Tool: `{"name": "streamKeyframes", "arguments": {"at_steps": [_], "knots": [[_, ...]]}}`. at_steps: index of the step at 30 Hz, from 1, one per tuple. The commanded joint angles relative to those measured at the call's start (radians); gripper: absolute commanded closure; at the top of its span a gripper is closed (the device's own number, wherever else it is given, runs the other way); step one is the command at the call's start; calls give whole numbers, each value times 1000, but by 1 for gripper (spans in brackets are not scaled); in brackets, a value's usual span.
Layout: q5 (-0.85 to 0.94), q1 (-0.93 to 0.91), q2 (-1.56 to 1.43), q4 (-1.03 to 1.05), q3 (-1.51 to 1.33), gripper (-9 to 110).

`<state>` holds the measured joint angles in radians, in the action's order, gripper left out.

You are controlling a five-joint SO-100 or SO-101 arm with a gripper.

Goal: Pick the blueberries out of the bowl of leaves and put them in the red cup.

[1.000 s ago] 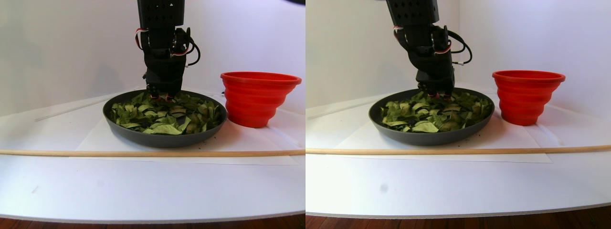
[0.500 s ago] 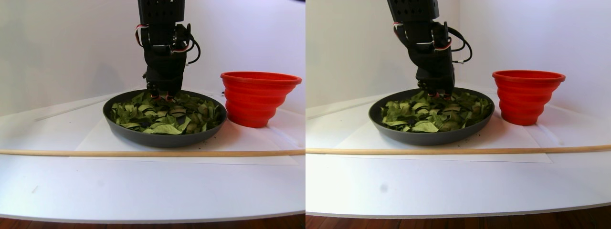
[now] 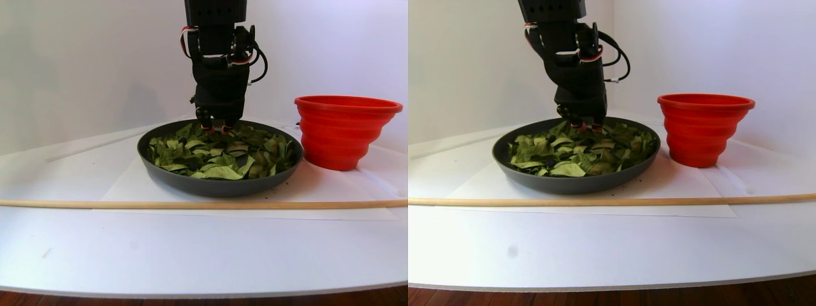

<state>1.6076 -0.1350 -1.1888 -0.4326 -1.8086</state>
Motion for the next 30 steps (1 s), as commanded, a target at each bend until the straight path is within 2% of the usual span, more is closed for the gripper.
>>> {"name": "streamKeyframes", "arguments": {"at_steps": [1, 30], "knots": [[14, -20, -166, 9, -2, 92], [103, -101, -354, 141, -117, 92]]}}
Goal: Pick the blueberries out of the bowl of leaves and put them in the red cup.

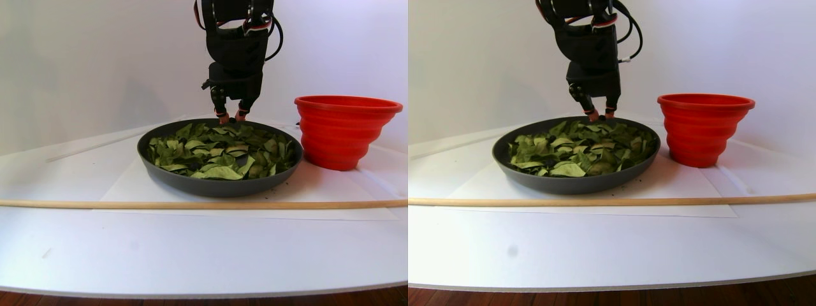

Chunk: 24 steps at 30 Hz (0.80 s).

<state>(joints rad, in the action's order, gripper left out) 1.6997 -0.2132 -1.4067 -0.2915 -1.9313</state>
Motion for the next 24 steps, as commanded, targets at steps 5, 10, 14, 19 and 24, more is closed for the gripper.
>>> {"name": "streamKeyframes", "arguments": {"at_steps": [5, 10, 14, 19, 24], "knots": [[25, -35, -173, 31, -8, 92], [37, -46, -221, 64, -21, 92], [40, -57, -256, 98, -25, 92], [49, -75, -295, 126, -32, 92], [60, -87, -330, 160, -35, 92]]}}
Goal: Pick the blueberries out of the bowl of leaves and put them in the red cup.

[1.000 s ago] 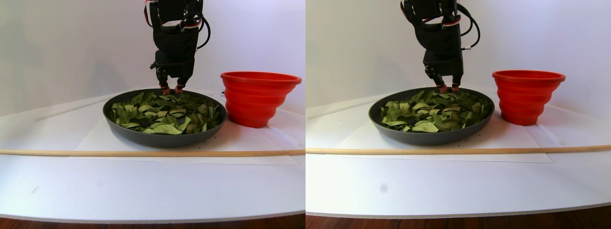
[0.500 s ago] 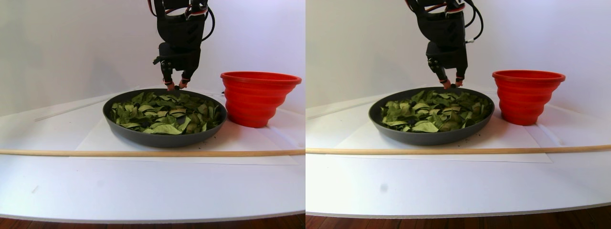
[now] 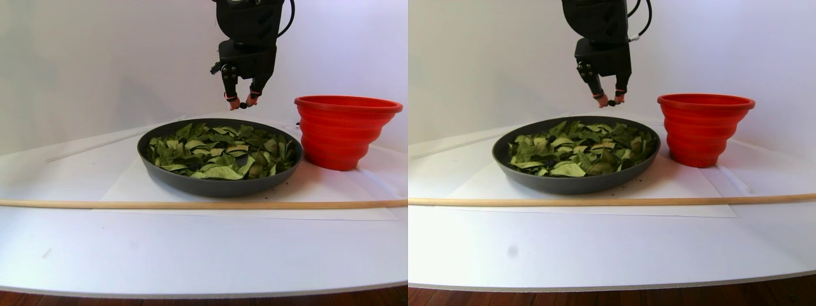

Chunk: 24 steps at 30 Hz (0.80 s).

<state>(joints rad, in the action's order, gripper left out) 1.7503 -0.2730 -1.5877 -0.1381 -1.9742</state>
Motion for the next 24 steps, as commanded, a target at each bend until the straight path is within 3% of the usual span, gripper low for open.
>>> {"name": "streamKeyframes", "arguments": {"at_steps": [1, 24], "knots": [[9, -31, -155, 14, 8, 92], [44, -114, -316, 163, -14, 92]]}}
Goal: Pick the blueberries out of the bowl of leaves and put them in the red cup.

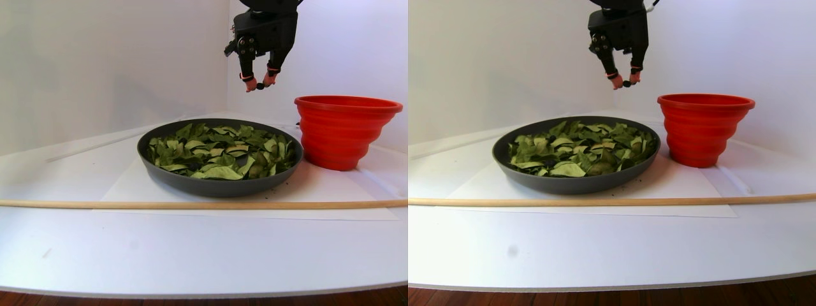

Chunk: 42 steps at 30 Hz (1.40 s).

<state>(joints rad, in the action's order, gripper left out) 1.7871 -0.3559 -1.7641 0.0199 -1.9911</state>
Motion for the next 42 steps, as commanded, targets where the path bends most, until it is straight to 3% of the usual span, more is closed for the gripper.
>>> {"name": "streamKeyframes", "arguments": {"at_steps": [1, 42], "knots": [[8, -35, -147, 9, 0, 92], [123, -291, -264, 195, -60, 92]]}}
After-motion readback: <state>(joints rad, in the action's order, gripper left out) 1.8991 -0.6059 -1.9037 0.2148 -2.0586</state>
